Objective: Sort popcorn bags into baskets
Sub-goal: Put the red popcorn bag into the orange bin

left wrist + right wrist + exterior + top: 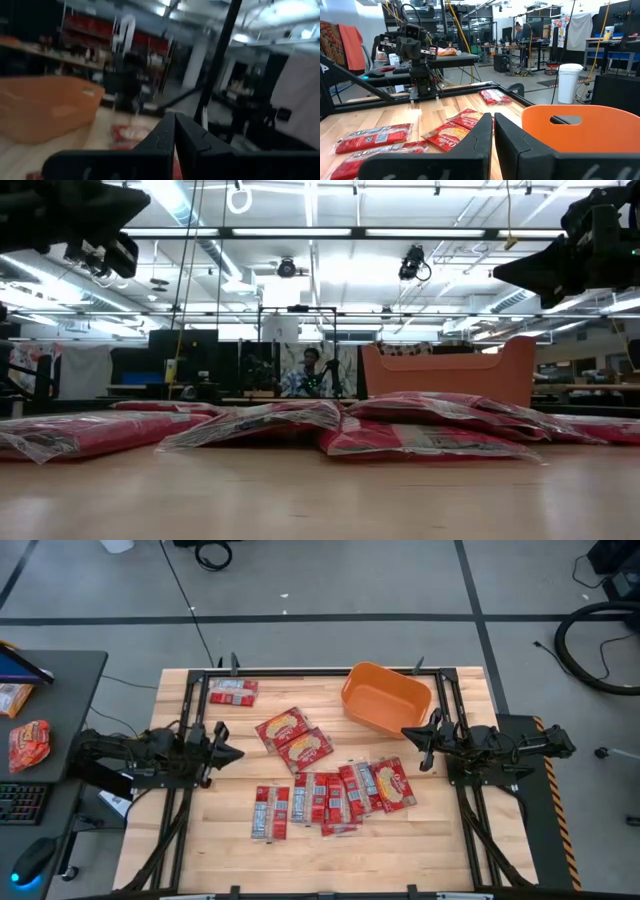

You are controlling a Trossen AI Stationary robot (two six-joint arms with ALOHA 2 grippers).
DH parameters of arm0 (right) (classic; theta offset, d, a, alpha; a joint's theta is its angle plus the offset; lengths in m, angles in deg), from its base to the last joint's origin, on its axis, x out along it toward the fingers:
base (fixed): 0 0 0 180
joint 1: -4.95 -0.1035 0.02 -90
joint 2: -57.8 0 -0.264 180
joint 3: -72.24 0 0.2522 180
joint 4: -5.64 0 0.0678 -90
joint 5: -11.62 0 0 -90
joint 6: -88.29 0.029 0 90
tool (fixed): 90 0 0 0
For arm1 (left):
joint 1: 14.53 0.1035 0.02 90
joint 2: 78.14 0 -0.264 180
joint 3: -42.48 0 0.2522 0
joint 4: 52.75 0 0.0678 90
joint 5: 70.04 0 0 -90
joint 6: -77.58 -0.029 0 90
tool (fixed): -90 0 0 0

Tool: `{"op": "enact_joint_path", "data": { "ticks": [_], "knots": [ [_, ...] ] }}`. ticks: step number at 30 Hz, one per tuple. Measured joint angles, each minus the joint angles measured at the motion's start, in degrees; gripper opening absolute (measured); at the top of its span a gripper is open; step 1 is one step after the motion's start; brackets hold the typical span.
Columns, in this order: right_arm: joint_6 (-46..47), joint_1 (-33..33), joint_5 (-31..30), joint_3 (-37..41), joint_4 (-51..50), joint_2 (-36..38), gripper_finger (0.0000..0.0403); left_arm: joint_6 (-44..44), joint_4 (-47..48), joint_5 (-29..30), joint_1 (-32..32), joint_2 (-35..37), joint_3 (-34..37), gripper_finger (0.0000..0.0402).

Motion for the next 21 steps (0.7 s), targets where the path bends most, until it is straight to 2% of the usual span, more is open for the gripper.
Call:
{"op": "enact_joint_path", "data": {
  "ticks": [6, 10, 15, 21],
  "knots": [
    [0.00, 0.01, -0.01, 0.00, -0.03, 0.00, 0.0025, -0.71, 1.75, -1.03, -0.62, -10.51, -3.18, 0.0030],
    [0.00, 0.00, -0.01, 0.01, -0.01, 0.00, 0.0025, -1.58, 2.04, -1.18, -2.33, -17.45, -5.76, 0.0076],
    [0.00, -0.01, -0.01, 0.00, -0.01, 0.00, 0.0025, -4.71, 2.45, -4.43, -6.52, -26.00, -8.67, 0.0131],
    [-0.36, 0.01, -0.01, 0.00, 0.85, 0.00, 0.0025, -3.28, 9.28, -1.80, -10.58, -36.05, -11.39, 0.0146]
  ]
}}
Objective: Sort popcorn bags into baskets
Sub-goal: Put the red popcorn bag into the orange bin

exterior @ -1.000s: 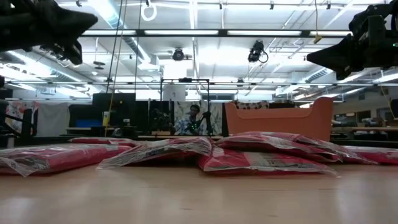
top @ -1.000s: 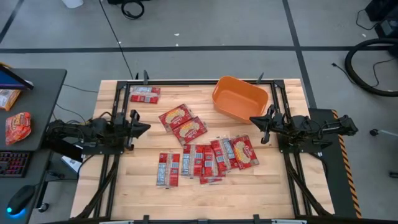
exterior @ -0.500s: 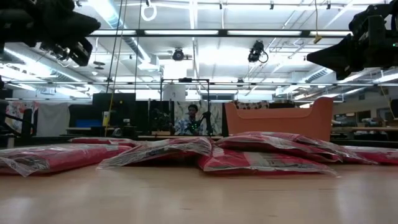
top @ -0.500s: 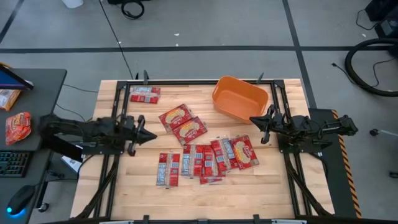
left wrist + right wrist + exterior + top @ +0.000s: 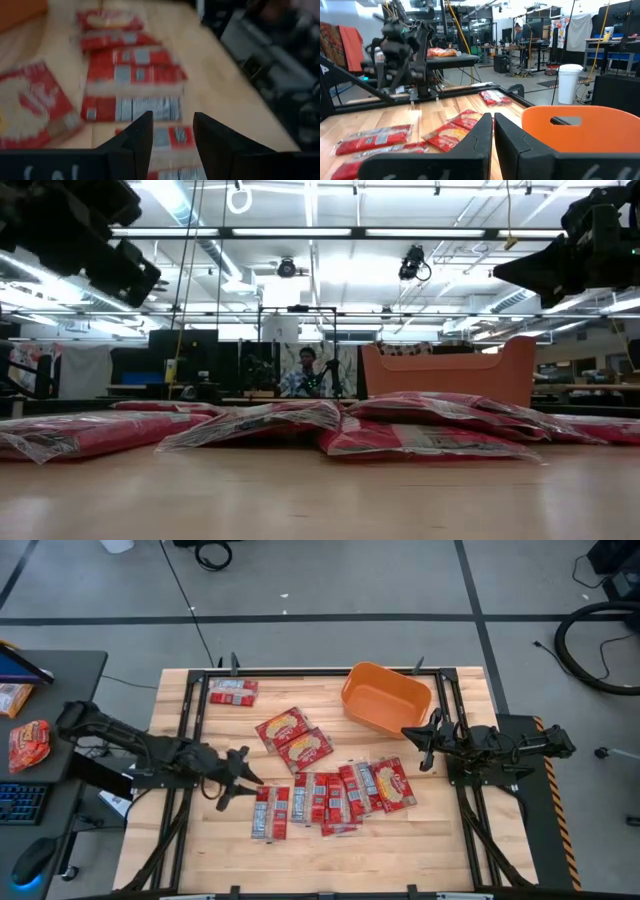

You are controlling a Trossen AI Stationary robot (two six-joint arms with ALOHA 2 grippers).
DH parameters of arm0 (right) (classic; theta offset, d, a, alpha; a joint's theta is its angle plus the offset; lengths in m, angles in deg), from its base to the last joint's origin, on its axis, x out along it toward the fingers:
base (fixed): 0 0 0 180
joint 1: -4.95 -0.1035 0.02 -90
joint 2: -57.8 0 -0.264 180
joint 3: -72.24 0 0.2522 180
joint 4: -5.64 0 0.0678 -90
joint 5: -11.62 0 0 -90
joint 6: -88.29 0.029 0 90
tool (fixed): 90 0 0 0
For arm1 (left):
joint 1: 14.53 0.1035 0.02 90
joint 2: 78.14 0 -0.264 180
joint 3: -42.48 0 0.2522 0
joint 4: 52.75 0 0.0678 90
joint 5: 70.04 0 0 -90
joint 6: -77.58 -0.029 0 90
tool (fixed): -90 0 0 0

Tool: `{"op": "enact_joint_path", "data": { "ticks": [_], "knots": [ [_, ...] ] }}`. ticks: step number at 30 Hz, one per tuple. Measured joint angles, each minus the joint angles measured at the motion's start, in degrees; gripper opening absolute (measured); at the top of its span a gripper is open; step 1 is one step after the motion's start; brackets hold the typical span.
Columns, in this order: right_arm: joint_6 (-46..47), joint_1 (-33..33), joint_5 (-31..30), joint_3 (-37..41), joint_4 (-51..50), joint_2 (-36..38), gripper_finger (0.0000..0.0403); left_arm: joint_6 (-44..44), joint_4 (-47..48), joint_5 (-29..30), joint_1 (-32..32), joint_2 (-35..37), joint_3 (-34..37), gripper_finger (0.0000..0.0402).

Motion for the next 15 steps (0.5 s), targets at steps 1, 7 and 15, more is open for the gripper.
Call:
{"op": "enact_joint_path", "data": {
  "ticks": [1, 7, 15],
  "knots": [
    [-1.36, 0.01, -0.04, 0.00, 1.40, 0.00, 0.0025, 0.81, 0.60, 1.76, -0.68, -1.45, -0.47, 0.0147],
    [-6.01, 0.01, -0.28, -0.02, 14.18, 0.00, 0.0025, 1.27, 7.34, 15.01, -2.70, -9.46, -5.19, 0.0147],
    [-8.83, 0.01, -2.94, -0.02, 26.47, 0.00, 0.0025, 1.27, 9.40, 17.39, -1.45, -22.23, -12.69, 0.0147]
  ]
}}
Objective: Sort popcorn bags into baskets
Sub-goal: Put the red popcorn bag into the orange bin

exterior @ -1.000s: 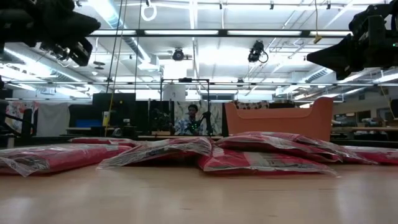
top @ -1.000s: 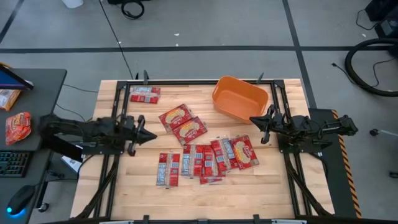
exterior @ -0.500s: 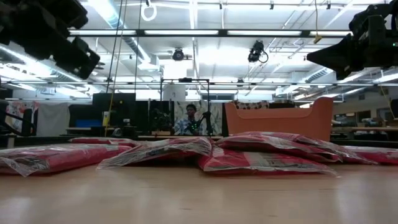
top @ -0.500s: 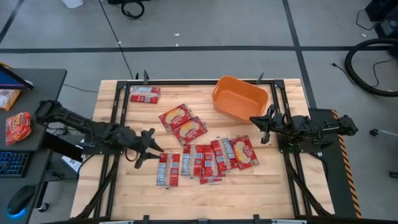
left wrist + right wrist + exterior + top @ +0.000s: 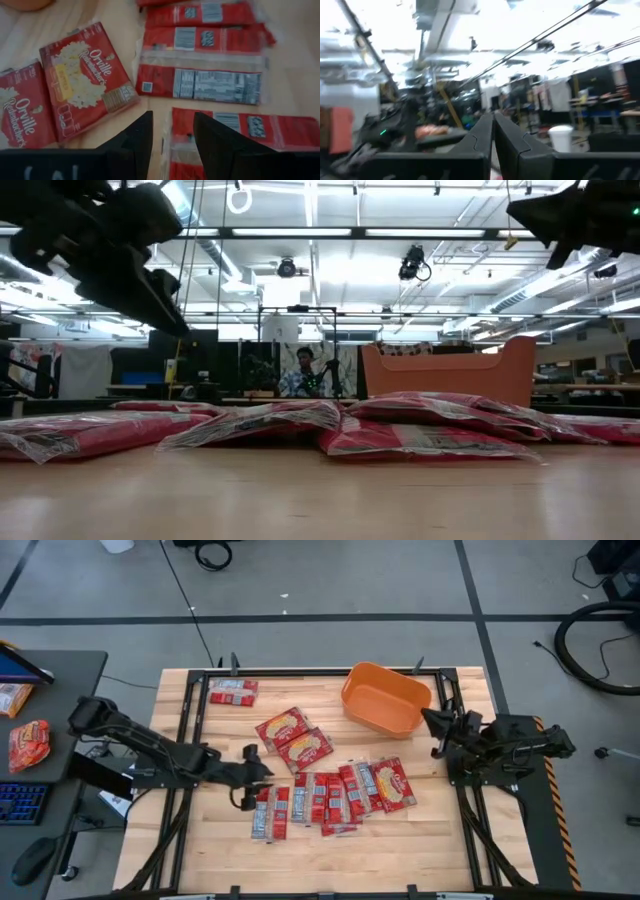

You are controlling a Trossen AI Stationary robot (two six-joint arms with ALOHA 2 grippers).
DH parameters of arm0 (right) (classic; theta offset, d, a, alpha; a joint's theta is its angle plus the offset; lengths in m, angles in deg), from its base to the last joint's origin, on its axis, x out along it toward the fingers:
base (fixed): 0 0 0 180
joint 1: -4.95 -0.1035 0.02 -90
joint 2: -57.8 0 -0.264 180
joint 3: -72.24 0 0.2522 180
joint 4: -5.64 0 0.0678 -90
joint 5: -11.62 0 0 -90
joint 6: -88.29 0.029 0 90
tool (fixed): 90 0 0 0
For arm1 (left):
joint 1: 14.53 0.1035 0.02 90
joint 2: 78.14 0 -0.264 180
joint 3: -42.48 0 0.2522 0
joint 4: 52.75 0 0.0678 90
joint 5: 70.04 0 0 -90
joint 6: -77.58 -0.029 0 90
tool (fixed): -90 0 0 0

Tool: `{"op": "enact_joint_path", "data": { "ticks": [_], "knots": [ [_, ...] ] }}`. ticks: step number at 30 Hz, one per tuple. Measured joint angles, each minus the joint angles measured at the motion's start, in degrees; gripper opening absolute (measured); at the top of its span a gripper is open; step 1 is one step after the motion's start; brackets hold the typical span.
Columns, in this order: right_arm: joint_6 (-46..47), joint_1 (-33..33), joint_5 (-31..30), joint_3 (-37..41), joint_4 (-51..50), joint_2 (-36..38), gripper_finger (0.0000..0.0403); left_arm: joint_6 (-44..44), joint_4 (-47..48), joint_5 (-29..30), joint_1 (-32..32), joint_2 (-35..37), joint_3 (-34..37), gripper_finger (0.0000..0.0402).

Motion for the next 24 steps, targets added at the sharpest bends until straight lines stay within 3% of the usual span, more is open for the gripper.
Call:
{"op": "enact_joint_path", "data": {
  "ticks": [5, 9, 17, 24],
  "knots": [
    [-0.08, 0.02, 2.77, 0.00, -0.03, -0.86, 0.0025, -2.98, -0.12, 0.35, 1.68, -8.40, -4.51, 0.0147],
    [1.61, 0.04, 5.32, 0.00, 0.20, -4.19, 0.0025, -10.29, -0.12, 3.28, 2.34, -14.08, -7.19, 0.0153],
    [7.96, 0.04, 4.16, 0.00, 2.50, -14.06, 0.0025, -29.68, 1.13, 8.08, 2.98, -22.08, -10.68, 0.0215],
    [10.07, -0.11, 5.52, 0.02, 8.92, -22.84, 0.0025, -41.89, 0.68, 18.09, 3.43, -26.83, -10.69, 0.0213]
  ]
}}
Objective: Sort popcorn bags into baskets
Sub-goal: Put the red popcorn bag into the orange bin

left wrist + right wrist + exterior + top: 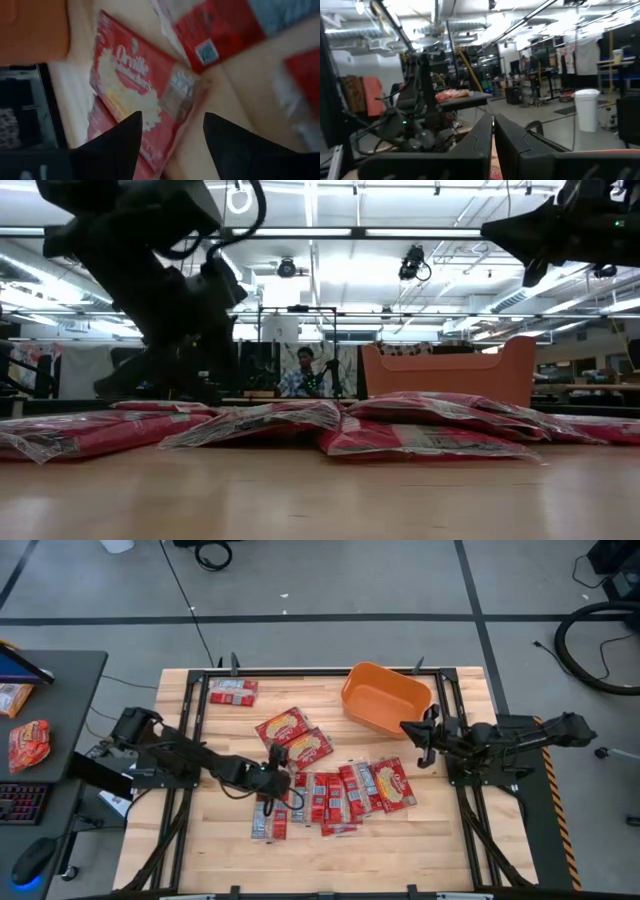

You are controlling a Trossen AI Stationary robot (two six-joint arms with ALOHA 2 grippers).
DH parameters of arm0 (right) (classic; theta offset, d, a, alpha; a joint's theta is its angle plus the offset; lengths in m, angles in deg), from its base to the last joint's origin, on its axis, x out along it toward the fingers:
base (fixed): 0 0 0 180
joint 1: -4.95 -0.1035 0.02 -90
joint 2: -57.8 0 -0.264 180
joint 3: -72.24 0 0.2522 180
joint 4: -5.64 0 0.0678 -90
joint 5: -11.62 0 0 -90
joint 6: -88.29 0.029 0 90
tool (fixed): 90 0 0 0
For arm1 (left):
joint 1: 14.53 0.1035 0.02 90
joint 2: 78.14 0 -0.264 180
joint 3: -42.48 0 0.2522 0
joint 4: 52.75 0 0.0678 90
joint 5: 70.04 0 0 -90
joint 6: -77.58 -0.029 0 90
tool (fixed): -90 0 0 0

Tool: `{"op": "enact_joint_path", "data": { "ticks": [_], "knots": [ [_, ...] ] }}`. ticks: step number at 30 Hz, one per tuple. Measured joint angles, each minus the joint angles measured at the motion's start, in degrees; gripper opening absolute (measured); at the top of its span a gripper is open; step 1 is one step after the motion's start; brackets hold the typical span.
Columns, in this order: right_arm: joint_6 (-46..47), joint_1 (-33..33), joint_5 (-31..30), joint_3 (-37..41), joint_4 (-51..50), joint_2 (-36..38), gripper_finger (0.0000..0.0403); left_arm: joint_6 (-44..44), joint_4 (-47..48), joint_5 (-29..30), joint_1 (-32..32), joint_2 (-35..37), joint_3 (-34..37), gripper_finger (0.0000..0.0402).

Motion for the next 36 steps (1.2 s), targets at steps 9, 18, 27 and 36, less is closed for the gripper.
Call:
{"op": "enact_joint_path", "data": {
  "ticks": [9, 18, 27, 36],
  "knots": [
    [0.21, 0.00, 0.28, 0.00, 2.01, -3.28, 0.0025, -0.56, 1.53, -3.25, 5.24, -3.79, -2.57, 0.0182],
    [0.21, -0.02, 0.45, 0.00, 1.99, -3.28, 0.0025, -7.20, 2.36, -8.50, 9.78, -5.14, -3.81, 0.0121],
    [-0.73, 0.00, 0.46, 0.00, 2.02, -3.28, 0.0025, -4.15, 1.54, -9.19, 10.21, -5.57, -3.95, 0.0009],
    [-0.90, 0.01, -1.29, -1.15, -3.21, -6.36, 0.0025, -2.70, 12.39, -9.07, 10.61, -4.32, -16.81, 0.0005]
  ]
}}
